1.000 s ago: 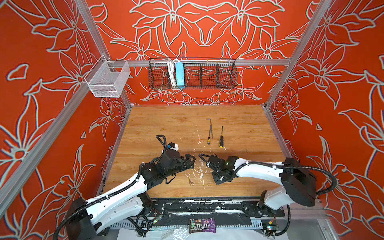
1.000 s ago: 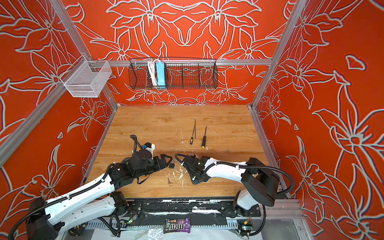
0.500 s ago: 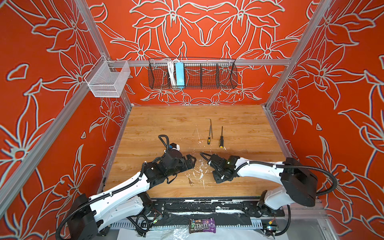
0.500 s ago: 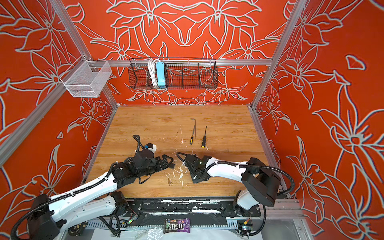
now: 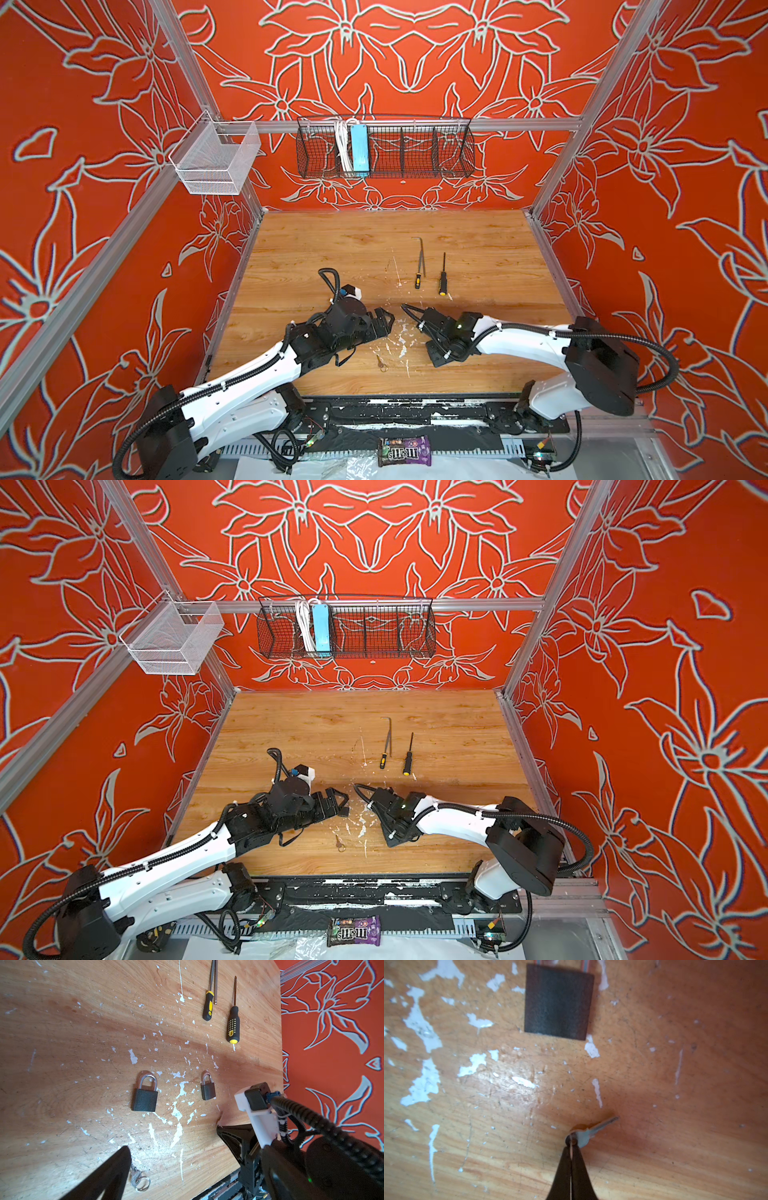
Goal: Unlock with the key
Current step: 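Close the right gripper on the ring end of the silver key, then lift the key with the right gripper while the left gripper rises and turns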
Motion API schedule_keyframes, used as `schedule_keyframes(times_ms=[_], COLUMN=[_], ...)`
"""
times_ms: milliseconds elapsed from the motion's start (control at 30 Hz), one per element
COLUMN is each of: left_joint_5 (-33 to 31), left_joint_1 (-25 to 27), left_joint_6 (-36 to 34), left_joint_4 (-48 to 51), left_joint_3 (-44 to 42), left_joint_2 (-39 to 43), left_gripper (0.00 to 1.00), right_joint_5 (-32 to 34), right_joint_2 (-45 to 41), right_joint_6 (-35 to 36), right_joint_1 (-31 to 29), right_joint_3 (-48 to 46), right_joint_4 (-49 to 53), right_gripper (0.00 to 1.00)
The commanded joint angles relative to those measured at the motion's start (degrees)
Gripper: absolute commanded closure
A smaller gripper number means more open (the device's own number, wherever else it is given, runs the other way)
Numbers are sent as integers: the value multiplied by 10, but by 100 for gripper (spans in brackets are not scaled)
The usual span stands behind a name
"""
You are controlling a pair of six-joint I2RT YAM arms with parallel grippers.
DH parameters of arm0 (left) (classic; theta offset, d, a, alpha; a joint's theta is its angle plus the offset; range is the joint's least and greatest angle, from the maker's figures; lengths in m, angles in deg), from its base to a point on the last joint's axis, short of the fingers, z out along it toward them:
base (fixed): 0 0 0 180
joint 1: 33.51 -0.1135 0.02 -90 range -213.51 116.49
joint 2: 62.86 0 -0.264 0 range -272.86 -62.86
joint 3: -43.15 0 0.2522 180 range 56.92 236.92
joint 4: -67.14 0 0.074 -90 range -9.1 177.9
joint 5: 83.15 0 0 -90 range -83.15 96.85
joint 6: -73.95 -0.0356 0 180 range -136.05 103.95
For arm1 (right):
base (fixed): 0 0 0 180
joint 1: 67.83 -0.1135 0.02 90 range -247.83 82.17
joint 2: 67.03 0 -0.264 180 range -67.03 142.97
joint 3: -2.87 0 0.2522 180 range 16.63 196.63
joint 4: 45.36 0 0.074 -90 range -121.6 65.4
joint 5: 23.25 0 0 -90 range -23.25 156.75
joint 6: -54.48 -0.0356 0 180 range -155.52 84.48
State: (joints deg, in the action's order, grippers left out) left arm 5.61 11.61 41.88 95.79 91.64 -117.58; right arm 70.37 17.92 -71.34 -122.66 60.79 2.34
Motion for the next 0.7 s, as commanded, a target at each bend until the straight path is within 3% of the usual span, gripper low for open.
schedule_keyframes(times_ms=[0, 400, 667], left_joint_5=[-1, -14, 24], left_joint_1=[5, 5, -11], left_joint_6=[8, 19, 14], left_joint_4=[-6, -2, -2], left_joint_3=[11, 14, 39], left_joint_2=[7, 38, 36], left_gripper=[3, 3, 3], right_joint_5=[5, 18, -3], right_joint_2=[-11, -88, -195], right_joint_6=[11, 95, 174], right_joint_1=[2, 2, 1], right_joint_3=[-14, -25, -37], right_joint_4=[1, -34, -75], right_gripper=[97, 100, 100])
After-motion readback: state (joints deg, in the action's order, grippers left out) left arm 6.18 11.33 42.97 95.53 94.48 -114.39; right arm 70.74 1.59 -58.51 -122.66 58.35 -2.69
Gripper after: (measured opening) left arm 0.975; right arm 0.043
